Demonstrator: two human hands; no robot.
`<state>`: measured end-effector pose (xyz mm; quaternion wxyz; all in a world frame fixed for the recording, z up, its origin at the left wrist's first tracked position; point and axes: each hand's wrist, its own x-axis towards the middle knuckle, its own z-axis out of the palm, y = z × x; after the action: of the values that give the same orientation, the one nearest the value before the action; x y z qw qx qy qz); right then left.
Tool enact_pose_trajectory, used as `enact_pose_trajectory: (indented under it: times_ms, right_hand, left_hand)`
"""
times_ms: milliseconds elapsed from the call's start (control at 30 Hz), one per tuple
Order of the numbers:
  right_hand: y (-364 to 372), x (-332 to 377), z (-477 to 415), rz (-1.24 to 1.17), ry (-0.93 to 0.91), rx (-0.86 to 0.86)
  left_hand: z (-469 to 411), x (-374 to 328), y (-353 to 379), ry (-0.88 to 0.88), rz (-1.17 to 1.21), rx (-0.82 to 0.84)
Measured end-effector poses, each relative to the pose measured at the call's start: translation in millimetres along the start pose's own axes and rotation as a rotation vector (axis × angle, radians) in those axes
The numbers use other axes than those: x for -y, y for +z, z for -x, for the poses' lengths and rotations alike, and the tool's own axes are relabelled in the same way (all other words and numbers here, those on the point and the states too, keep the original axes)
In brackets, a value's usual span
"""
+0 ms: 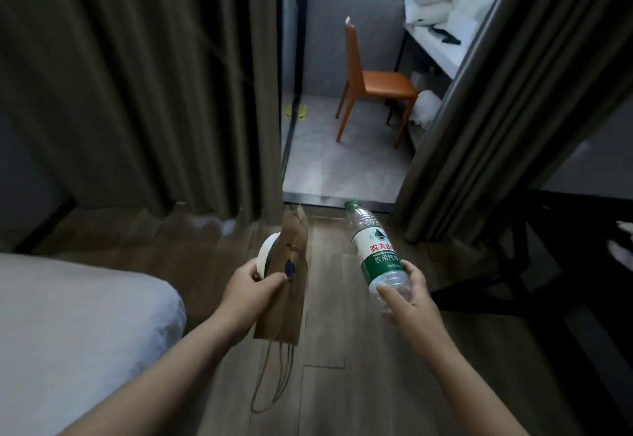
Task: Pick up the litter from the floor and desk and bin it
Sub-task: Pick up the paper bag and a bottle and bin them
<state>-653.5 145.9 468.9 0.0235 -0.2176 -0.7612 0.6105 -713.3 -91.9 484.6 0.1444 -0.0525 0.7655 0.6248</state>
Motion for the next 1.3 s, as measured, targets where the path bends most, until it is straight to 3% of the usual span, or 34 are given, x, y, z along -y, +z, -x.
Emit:
enact_pose_trajectory:
  times_ms: [200, 400, 567, 867, 1300]
  right_hand:
    - [-98.0, 117.3, 86.8, -0.113, -0.023, -0.175]
    - [-158.8, 158.9, 150.7, -0.116, -0.015, -0.344]
    - [-179.1, 184.7, 197.3, -0.113, -0.065, -0.552]
    - [-132.4, 192.6, 288.0, -0.234, -0.032, -0.879]
    - [-123.6, 166.7, 488.1, -0.29, 0.073, -1.59]
  left_hand:
    - [77.9, -145.3, 32.7, -0.032, 0.187, 0.126]
    - [127.6, -204.6, 80.3, 0.003, 0.265, 0.197]
    - [141.5, -246.5, 100.4, 0.105, 0.283, 0.435]
    - [167.2, -244.8, 115.0, 0.115, 0.175, 0.783]
    - [313.3, -216.5, 189.1, 0.061, 0.008, 1.374]
